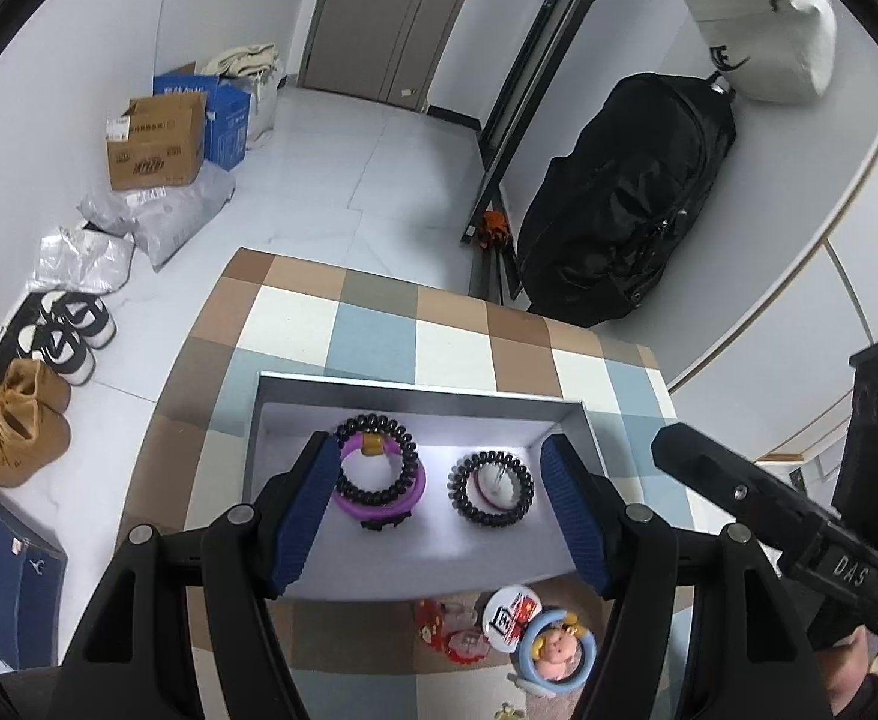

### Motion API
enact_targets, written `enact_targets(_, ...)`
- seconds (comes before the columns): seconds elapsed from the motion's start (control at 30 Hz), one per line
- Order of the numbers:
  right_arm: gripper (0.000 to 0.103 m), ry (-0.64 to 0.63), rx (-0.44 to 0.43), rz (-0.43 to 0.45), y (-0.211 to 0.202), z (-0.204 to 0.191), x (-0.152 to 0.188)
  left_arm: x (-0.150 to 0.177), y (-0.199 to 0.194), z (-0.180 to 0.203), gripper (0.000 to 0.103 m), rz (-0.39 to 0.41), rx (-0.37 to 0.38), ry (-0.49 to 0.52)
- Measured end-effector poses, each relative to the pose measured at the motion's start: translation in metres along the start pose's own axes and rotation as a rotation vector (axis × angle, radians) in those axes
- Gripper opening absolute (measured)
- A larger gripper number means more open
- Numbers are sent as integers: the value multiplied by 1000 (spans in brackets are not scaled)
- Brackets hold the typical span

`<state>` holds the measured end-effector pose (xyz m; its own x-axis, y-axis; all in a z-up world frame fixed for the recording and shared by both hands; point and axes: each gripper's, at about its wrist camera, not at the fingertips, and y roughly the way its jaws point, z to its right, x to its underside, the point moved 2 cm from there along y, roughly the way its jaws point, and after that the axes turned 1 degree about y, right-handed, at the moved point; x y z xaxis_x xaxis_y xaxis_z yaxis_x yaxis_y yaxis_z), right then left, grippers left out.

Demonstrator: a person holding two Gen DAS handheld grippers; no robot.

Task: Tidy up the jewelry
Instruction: 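Lift both open grippers out of the grey box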

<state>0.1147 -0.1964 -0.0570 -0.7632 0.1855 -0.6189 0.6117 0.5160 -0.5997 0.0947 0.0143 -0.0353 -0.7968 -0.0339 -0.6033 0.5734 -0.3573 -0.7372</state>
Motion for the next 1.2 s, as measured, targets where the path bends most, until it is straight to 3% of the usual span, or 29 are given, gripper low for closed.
enact_targets(0.47, 87, -65, 35, 23, -22, -9, 25, 25, -20, -7, 66, 49, -45, 7)
enact_targets(0.53, 90, -65, 44, 30, -27, -9, 28, 29, -20, -7, 77, 46, -42, 8)
enact_targets(0.63, 95, -68, 52, 45, -34, -8, 33, 34, -22, -5, 80, 54, -40, 16)
enact_targets(0.8, 99, -74, 63, 55, -42, -7, 40, 46, -16, -2, 80, -5, -2, 26)
enact_targets(1.03, 103, -61, 71, 75, -52, -3, 43, 69, 9, 0, 80, -170, 31, 3)
enact_targets(1.2, 103, -53, 65, 71, -55, -2, 44, 73, 18, 0, 80, -217, 30, -29)
